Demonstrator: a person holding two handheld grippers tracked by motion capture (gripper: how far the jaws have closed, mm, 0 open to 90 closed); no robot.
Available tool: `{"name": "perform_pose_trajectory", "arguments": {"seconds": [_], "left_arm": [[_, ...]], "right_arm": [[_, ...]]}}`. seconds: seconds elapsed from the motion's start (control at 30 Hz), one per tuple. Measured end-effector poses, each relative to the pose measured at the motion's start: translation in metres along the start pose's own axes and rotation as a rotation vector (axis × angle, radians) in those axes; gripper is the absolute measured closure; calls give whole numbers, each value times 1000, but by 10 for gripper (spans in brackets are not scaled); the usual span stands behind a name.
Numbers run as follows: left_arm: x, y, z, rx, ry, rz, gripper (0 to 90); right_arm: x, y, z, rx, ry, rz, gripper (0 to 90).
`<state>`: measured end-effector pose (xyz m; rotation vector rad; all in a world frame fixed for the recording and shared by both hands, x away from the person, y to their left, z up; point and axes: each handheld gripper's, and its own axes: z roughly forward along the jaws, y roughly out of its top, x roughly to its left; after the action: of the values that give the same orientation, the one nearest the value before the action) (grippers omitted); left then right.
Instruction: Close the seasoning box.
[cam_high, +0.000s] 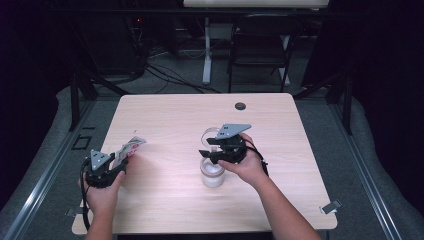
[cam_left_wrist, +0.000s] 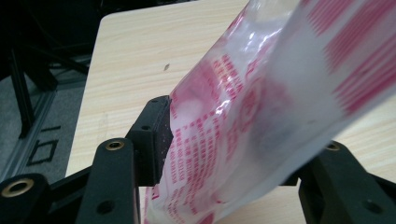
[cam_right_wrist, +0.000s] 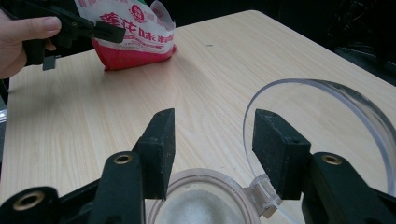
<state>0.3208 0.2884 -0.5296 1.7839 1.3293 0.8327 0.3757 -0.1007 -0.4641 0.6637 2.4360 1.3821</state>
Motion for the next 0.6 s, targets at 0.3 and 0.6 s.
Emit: {"name": "perform_pose_trajectory", "arguments": {"seconds": [0.3,0.6], "left_arm": [[-25,8,-2,6,-34,95,479],[-45,12,-5,-8,-67,172,464]], "right_arm": [[0,0,-1,-7,-9,-1,496],[-2,0,-5,-18,-19,5,499]]}}
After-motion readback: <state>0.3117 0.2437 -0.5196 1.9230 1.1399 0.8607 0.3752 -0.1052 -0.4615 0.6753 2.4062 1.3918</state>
